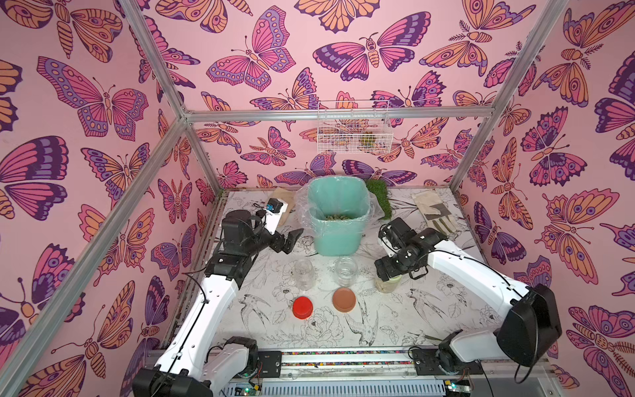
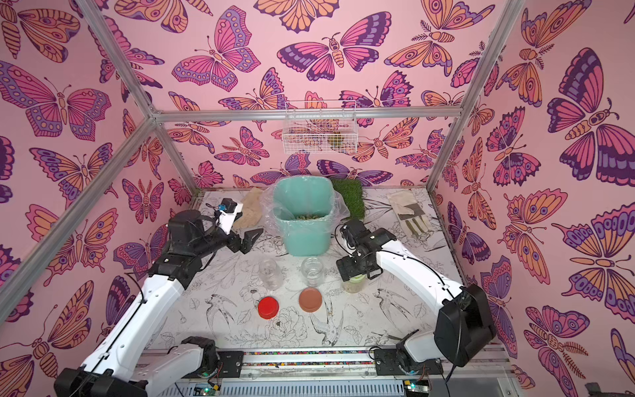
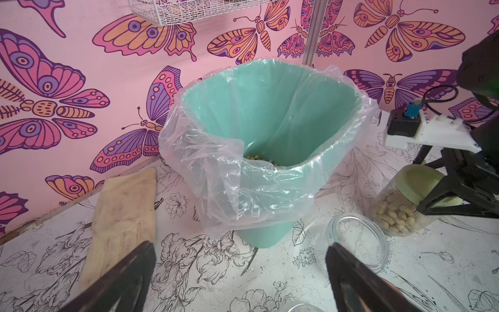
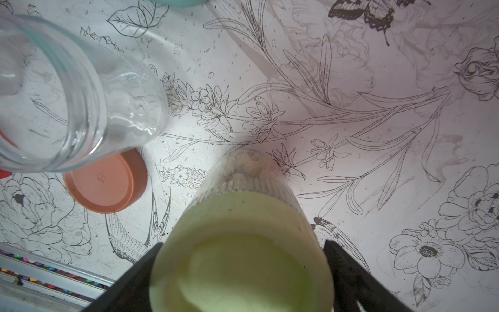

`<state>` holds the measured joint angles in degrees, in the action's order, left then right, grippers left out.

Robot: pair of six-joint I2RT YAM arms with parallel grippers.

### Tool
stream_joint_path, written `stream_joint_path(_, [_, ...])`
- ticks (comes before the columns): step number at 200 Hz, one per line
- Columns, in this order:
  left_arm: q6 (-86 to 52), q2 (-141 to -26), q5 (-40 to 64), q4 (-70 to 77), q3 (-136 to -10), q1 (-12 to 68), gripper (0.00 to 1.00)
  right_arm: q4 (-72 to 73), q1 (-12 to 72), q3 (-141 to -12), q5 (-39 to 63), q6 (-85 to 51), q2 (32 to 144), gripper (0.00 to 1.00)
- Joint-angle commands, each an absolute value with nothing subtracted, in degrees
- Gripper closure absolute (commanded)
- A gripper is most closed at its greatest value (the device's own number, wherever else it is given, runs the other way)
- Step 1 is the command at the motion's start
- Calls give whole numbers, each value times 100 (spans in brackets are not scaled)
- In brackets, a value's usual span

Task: Empty moldy peanuts from jars
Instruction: Pick up the jar from the center of the board.

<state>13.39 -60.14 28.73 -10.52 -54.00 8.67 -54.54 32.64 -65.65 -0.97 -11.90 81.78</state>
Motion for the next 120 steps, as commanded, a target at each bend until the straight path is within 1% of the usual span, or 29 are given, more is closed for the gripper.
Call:
stream_joint_path(1, [1327, -6040, 2939, -1064, -5347, 886, 0, -5671, 3313, -6715, -88, -1107, 8279, 7])
stream_joint_path(43, [1336, -6038, 2936, -1063, -5317, 890, 0, -5761, 3320, -6766, -1, -1072, 8410, 6])
stream_joint_path(75, [1354, -6042, 2940, -1064, -5317, 888, 0, -5763, 3338, -6776, -55, -1101, 8496, 8])
stream_joint_path(103, [1371, -6090, 2932, -1077, -5351, 890, 0, -5698, 3339, -6667, -55, -1187, 8483, 12])
stream_joint_path(120, [1362, -6108, 2941, -1076, -5370, 888, 0, -5656, 3335, -6675, -1, -1206, 8438, 17])
